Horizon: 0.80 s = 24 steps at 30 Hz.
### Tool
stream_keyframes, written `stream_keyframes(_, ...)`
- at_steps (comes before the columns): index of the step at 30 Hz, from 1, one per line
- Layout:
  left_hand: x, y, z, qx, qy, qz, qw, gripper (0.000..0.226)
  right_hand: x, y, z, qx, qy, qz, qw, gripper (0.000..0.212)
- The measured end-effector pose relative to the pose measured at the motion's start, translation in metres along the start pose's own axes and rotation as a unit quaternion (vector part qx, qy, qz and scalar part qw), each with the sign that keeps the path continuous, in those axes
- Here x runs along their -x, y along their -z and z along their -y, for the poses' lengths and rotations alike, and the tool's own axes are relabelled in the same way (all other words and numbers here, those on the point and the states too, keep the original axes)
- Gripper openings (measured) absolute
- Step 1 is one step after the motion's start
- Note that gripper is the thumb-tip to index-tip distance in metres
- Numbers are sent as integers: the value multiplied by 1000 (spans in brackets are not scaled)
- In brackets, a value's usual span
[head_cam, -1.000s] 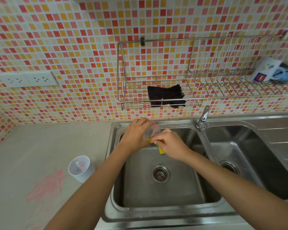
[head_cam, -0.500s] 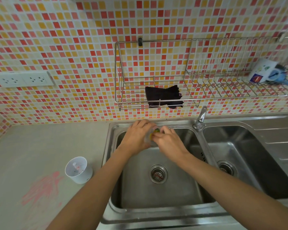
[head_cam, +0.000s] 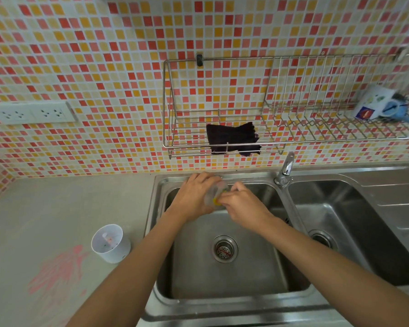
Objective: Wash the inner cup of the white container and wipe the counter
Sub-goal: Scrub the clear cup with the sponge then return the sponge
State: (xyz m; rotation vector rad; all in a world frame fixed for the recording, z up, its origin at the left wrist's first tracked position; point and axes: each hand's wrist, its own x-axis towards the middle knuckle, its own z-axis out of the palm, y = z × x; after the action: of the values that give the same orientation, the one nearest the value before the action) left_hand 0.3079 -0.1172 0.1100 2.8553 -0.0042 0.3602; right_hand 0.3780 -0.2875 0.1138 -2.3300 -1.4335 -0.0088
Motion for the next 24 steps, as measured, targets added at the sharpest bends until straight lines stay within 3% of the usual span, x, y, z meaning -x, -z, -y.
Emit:
stream_keyframes(4, 8, -1, 3, 31, 12, -5, 999, 76, 6, 7, -13, 4, 53, 38, 998, 29)
stream_keyframes(11, 4, 9, 3, 133, 23, 18, 991, 80, 12, 7, -25, 79, 133, -32, 987, 38)
stream_keyframes(17, 8, 6, -7, 204, 68, -11, 977, 86, 10, 10, -16, 43, 124, -90, 987, 40)
stream_keyframes(20, 8, 0, -9, 207, 98, -39, 973, 95, 8, 12, -16, 32, 114, -88, 989, 37)
stream_keyframes(24, 5, 1, -4, 177, 89, -69, 978, 86, 4, 10, -7, -11, 58, -65, 996, 33)
